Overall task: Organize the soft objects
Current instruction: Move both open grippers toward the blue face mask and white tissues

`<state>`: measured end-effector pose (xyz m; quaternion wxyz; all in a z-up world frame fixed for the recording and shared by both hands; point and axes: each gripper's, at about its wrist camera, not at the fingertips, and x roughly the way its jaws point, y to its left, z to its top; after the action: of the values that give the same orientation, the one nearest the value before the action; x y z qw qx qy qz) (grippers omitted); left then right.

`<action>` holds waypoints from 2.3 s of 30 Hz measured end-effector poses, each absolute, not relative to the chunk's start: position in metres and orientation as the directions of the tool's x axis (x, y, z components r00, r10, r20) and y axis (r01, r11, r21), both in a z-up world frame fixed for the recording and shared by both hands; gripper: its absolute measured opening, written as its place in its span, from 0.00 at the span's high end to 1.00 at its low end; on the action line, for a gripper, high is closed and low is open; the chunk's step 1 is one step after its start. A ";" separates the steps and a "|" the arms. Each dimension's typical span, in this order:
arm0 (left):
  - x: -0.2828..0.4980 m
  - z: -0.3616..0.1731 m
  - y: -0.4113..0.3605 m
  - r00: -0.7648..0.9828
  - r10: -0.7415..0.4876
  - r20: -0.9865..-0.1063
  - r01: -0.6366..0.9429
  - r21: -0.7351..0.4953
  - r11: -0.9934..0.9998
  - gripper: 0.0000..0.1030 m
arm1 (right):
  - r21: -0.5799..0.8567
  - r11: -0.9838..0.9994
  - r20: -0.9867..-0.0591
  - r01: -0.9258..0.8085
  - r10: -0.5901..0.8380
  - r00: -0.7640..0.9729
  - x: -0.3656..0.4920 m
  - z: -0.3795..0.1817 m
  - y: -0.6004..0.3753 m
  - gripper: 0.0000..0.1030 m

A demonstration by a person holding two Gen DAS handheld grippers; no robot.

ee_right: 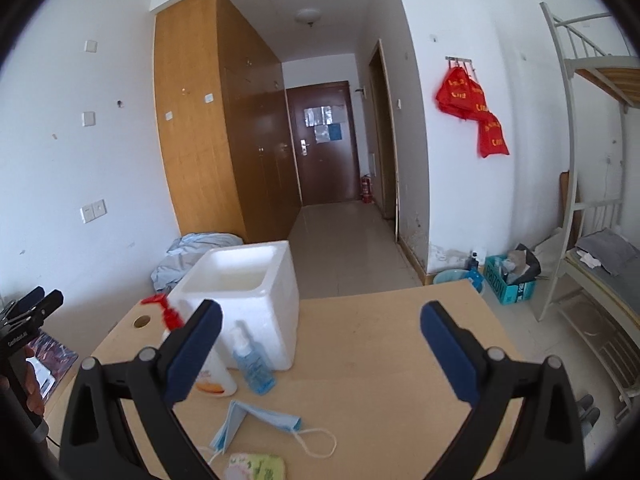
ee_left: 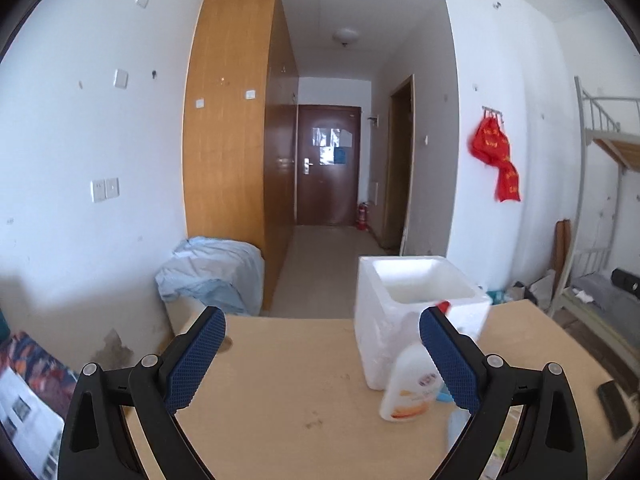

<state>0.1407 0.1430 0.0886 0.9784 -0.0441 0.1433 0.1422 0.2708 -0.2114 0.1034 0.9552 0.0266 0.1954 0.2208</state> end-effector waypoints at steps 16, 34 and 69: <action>0.070 0.052 0.061 0.942 0.229 -0.246 -0.253 -0.071 0.965 0.05 | 0.135 0.862 -0.337 -0.488 0.503 0.796 0.186 0.070 -0.199 0.02; 0.064 -0.022 0.013 0.924 0.173 -0.340 -0.210 -0.075 0.975 0.05 | 0.173 0.850 -0.424 -0.498 0.520 0.741 0.148 -0.005 -0.196 0.02; 0.154 -0.043 0.015 0.845 0.099 -0.525 -0.127 -0.018 0.992 0.05 | 0.102 0.809 -0.643 -0.578 0.497 0.583 0.174 -0.062 -0.185 0.02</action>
<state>0.1543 0.0155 -0.0429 0.9602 -0.0260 0.2718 0.0590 0.1735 -0.1846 -0.0623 0.8876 -0.0592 0.3420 0.3029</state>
